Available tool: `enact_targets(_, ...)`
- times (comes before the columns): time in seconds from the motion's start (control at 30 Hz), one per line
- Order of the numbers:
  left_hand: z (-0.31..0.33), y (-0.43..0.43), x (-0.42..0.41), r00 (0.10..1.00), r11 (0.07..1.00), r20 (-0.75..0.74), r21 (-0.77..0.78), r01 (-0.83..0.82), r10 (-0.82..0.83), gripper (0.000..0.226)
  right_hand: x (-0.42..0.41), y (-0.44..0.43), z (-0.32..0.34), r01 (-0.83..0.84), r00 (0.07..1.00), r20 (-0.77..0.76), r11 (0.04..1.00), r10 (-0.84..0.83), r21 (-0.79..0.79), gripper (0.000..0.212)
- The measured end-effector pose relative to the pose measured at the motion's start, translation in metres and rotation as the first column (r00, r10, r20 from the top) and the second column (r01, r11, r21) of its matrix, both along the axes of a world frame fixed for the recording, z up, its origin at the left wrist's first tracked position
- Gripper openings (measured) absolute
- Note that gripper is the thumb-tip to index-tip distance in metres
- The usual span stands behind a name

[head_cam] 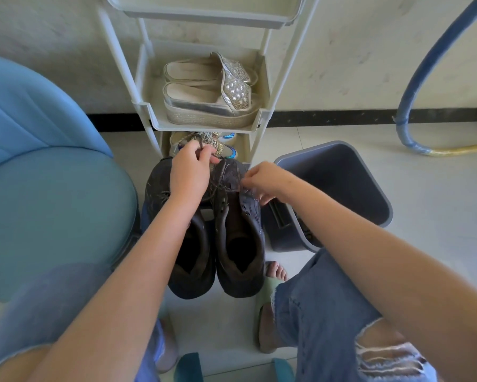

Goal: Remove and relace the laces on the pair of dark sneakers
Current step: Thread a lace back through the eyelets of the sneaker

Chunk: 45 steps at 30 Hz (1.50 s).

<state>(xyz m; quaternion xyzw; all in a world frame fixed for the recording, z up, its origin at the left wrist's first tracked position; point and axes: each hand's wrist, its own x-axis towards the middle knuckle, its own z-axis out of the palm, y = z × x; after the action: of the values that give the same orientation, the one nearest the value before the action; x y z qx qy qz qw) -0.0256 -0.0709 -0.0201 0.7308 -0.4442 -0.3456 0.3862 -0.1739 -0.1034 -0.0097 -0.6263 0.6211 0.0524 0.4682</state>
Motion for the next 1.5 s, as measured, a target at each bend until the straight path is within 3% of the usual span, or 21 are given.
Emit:
enact_targets(0.03, 0.001, -0.001, 0.001, 1.0, 1.0, 0.007, -0.009, -0.003, 0.003, 0.021, -0.003, -0.005, 0.001, 0.055, 0.998, 0.045, 0.994, -0.051, -0.096, 0.024)
enact_targets(0.1, 0.005, -0.001, 0.003, 0.999, 1.0, 0.039, -0.027, 0.0, 0.001, 0.019, -0.006, -0.014, 0.004, 0.298, 0.928, 0.288, 0.933, -0.234, -0.201, 0.017)
enact_targets(0.17, 0.009, -0.001, 0.005, 0.994, 0.999, 0.101, 0.008, 0.042, -0.043, 0.018, -0.006, -0.022, 0.009, 0.506, 0.722, 0.59, 0.857, -0.361, -0.095, 0.01)
enact_targets(0.23, 0.011, 0.0, 0.006, 0.982, 0.992, 0.157, 0.09, 0.087, -0.1, 0.03, -0.006, -0.027, 0.013, 0.567, 0.544, 0.744, 0.824, -0.389, 0.016, 0.016)
enact_targets(0.3, 0.013, 0.001, 0.005, 0.977, 0.998, 0.209, 0.054, 0.034, -0.045, 0.043, -0.005, -0.028, 0.016, 0.548, 0.537, 0.777, 0.836, -0.33, -0.024, 0.024)
enact_targets(0.37, 0.023, 0.001, 0.002, 0.973, 0.991, 0.216, -0.125, -0.054, 0.08, 0.031, -0.003, -0.026, 0.017, 0.504, 0.661, 0.713, 0.843, -0.234, -0.191, 0.028)
enact_targets(0.4, 0.027, -0.001, 0.001, 0.988, 0.98, 0.131, -0.19, -0.059, 0.085, 0.024, -0.003, -0.025, 0.015, 0.469, 0.724, 0.66, 0.844, -0.2, -0.259, 0.029)
enact_targets(0.47, 0.036, -0.004, -0.004, 0.995, 0.986, -0.094, -0.167, 0.001, -0.016, 0.023, -0.004, -0.022, 0.01, 0.361, 0.839, 0.527, 0.863, -0.134, -0.354, 0.023)
enact_targets(0.5, 0.037, -0.004, -0.006, 0.989, 0.991, -0.131, -0.124, 0.05, -0.067, 0.026, -0.004, -0.02, 0.007, 0.284, 0.891, 0.445, 0.872, -0.088, -0.397, 0.02)
enact_targets(0.57, 0.034, -0.001, -0.01, 0.996, 0.993, 0.01, -0.078, 0.088, -0.088, 0.027, -0.001, -0.015, 0.004, 0.165, 0.949, 0.316, 0.869, -0.011, -0.467, 0.019)
enact_targets(0.63, 0.031, 0.001, -0.008, 0.982, 0.996, 0.185, -0.078, 0.047, -0.032, 0.028, 0.005, -0.012, 0.007, 0.168, 0.955, 0.297, 0.839, -0.008, -0.517, 0.019)
enact_targets(0.67, 0.031, 0.001, -0.007, 0.982, 0.996, 0.19, -0.077, 0.035, -0.02, 0.029, 0.007, -0.01, 0.009, 0.191, 0.944, 0.328, 0.832, -0.011, -0.52, 0.018)
enact_targets(0.83, 0.028, -0.006, -0.004, 0.997, 1.0, 0.07, -0.023, 0.02, -0.018, 0.034, 0.014, -0.006, 0.008, 0.131, 0.898, 0.436, 0.907, 0.062, -0.4, 0.014)
enact_targets(0.93, 0.023, -0.005, -0.003, 0.995, 0.987, 0.078, -0.144, 0.076, -0.065, 0.029, 0.015, -0.006, 0.005, 0.051, 0.905, 0.415, 0.94, 0.099, -0.336, 0.015)
enact_targets(1.0, 0.024, -0.006, -0.005, 0.998, 0.978, -0.009, -0.201, 0.061, -0.064, 0.023, 0.016, -0.006, 0.006, 0.031, 0.902, 0.421, 0.961, 0.092, -0.276, 0.017)
enact_targets(1.07, 0.028, -0.004, -0.01, 0.975, 0.974, -0.205, -0.223, 0.043, -0.09, 0.018, 0.012, -0.007, 0.007, 0.001, 0.931, 0.354, 0.97, 0.088, -0.245, 0.019)
enact_targets(1.13, 0.031, -0.005, -0.011, 0.942, 0.979, -0.316, -0.196, 0.047, -0.109, 0.019, 0.005, -0.007, 0.007, -0.065, 0.984, 0.153, 0.979, 0.096, -0.196, 0.026)
enact_targets(1.27, 0.026, -0.007, -0.003, 0.982, 0.977, -0.125, -0.177, 0.121, -0.144, 0.022, -0.004, 0.001, 0.011, 0.059, 0.997, -0.061, 0.991, -0.052, 0.118, 0.081)
enact_targets(1.3, 0.025, -0.006, -0.002, 0.985, 0.975, -0.082, -0.178, 0.133, -0.15, 0.022, -0.005, 0.002, 0.01, 0.042, 0.994, -0.102, 0.988, -0.027, 0.148, 0.086)
enact_targets(1.4, 0.024, -0.003, -0.004, 0.986, 0.973, 0.017, -0.163, 0.164, -0.164, 0.017, -0.002, 0.006, 0.006, -0.092, 0.982, -0.135, 0.964, 0.129, 0.25, 0.073)
enact_targets(1.5, 0.02, -0.002, -0.004, 0.976, 0.971, 0.097, -0.126, 0.205, -0.193, 0.013, 0.006, 0.014, -0.002, -0.196, 0.955, -0.189, 0.965, 0.229, 0.176, 0.043)
